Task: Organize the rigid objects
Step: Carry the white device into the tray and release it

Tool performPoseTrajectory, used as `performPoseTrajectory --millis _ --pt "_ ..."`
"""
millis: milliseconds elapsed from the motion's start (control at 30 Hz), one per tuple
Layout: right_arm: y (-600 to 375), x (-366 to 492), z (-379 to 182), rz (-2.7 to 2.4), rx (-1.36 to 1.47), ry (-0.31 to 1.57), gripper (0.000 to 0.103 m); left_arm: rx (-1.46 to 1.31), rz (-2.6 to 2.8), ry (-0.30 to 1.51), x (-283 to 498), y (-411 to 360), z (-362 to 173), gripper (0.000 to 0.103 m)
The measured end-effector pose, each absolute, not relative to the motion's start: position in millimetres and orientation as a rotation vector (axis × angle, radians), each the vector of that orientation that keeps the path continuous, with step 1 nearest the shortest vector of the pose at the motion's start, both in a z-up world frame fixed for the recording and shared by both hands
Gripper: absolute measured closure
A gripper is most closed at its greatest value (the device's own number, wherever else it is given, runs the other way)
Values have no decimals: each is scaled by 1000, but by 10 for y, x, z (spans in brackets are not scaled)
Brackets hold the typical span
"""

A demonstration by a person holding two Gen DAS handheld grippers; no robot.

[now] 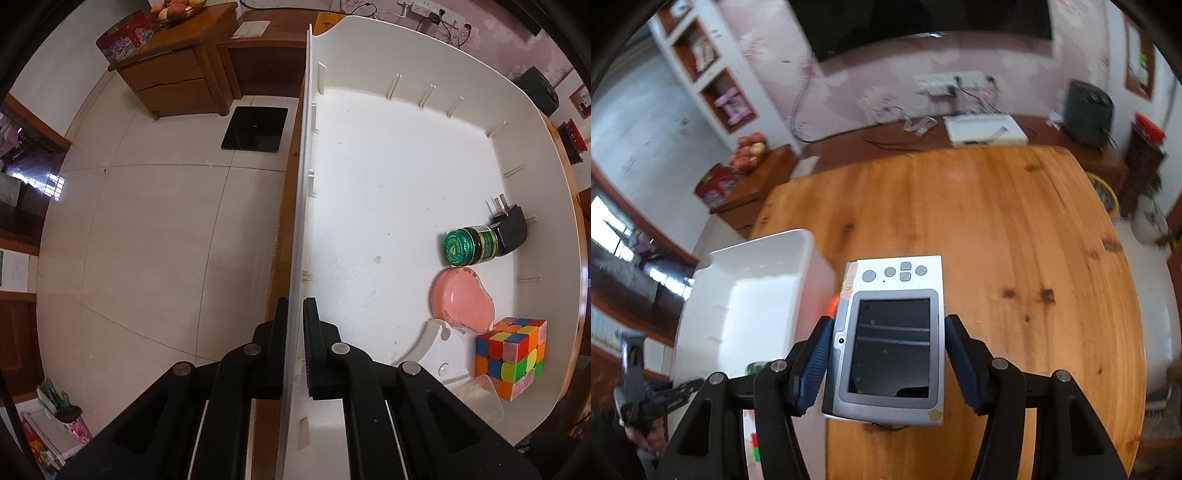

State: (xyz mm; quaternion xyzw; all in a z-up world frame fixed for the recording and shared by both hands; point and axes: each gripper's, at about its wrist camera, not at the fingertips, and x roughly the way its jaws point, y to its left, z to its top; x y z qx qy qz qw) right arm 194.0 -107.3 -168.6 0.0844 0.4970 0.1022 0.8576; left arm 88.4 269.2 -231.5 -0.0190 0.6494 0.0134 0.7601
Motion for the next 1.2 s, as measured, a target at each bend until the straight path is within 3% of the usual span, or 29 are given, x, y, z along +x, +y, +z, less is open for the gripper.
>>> performPoseTrajectory --millis 367,867,900,967,1200 --pt "-458 1527 -1492 417 91 994 42 -55 -1 1386 833 2720 -2306 97" --pt "437 1043 -1758 610 -37 1114 42 -69 -53 1373 812 2786 -2302 97" --pt "480 1034 -1779 617 -53 1120 43 -68 -55 1373 809 2786 -2302 97" --pt "540 1000 -1789 632 -67 1115 53 -63 -59 1373 808 2784 -2299 97" --pt "543 998 -1756 631 -71 1105 54 -62 -68 1373 797 2782 -2301 97"
